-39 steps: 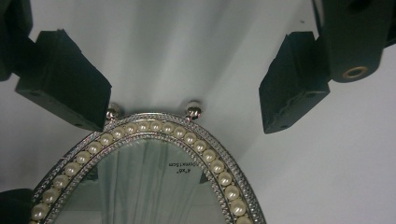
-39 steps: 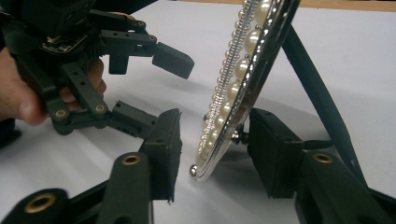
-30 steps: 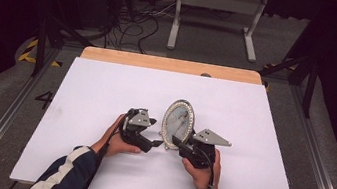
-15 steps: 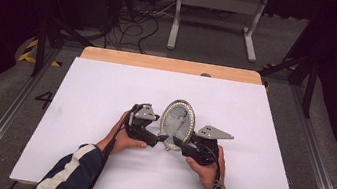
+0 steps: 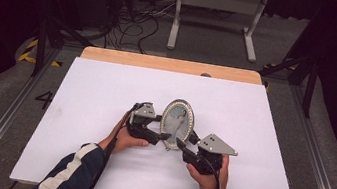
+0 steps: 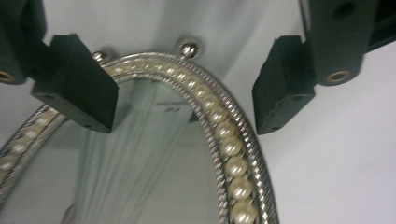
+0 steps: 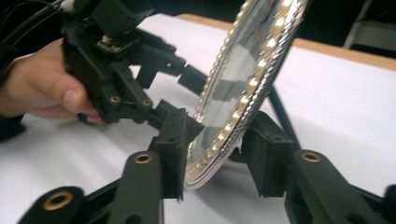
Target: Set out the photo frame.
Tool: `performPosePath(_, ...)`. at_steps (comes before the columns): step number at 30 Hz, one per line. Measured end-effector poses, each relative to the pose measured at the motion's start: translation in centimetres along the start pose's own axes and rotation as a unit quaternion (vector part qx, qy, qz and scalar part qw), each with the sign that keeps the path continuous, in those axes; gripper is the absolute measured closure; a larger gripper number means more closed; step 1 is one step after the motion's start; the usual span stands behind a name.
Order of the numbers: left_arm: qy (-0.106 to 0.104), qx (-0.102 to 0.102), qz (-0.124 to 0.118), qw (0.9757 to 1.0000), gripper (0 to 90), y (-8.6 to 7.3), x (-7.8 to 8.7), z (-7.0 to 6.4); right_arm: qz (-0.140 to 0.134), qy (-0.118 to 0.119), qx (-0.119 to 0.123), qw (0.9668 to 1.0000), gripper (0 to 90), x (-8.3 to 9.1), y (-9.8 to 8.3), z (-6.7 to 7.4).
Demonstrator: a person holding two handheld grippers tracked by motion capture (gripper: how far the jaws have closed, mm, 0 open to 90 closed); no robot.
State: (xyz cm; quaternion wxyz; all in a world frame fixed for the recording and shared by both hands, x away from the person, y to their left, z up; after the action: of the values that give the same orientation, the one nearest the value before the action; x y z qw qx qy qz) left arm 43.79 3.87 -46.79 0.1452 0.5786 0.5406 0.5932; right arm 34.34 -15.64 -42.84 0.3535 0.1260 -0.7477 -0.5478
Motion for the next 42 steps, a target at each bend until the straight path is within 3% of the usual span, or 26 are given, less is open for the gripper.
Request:
performPosePath(5,0.006,0.0,0.007,1.0,26.4,0.1,0.2,-0.1,-0.013,-0.01,-0.02,0.9997,75.0,0.4,0.0,-0.7)
performPosePath(9,0.011,-0.004,0.016,0.9998,27.6,0.1,0.3,-0.1,-0.011,-0.002,-0.024,0.9997,75.7,0.3,0.1,-0.9)
performPosePath(13,0.002,0.008,0.017,0.9998,29.2,0.0,0.6,-0.2,-0.009,0.008,-0.029,0.9995,76.1,0.2,0.1,-1.3)
performPosePath(19,-0.002,0.0,0.02,0.9998,29.0,-0.4,1.0,-0.6,-0.007,-0.006,-0.037,0.9993,77.0,0.2,-0.1,-2.2)
performPosePath(27,-0.007,-0.002,0.004,1.0,28.4,-0.9,1.4,-0.7,-0.003,-0.008,-0.038,0.9993,76.9,0.0,-0.2,-2.6)
performPosePath(32,0.005,0.003,-0.037,0.9993,24.4,-0.4,1.5,-0.6,0.001,-0.02,-0.022,0.9996,71.2,0.1,-0.1,-2.2)
performPosePath(33,0.009,0.003,-0.041,0.9991,24.5,-0.3,1.6,-0.6,-0.001,-0.022,-0.021,0.9995,66.9,0.2,0.0,-2.2)
performPosePath(35,0.007,0.005,-0.046,0.9989,25.1,-0.3,1.6,-0.5,-0.004,-0.024,-0.021,0.9995,66.7,0.3,0.0,-2.2)
performPosePath(42,0.012,0.008,-0.051,0.9986,36.4,-0.2,1.8,-0.5,-0.027,-0.047,-0.016,0.9984,70.3,1.0,0.3,-1.9)
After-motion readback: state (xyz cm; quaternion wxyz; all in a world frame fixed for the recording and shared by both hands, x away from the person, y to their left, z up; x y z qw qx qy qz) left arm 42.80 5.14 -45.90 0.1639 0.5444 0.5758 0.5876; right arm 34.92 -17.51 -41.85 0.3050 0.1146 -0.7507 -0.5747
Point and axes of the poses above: each handheld gripper's, and its own axes: x roughly backward along the jaws, y roughly out of its top, z roughly to its left, the point moved 3 cm from there along -x, roughly forward along the jaws, and after that the axes turned 9 degrees about x, right-handed, at the moved point
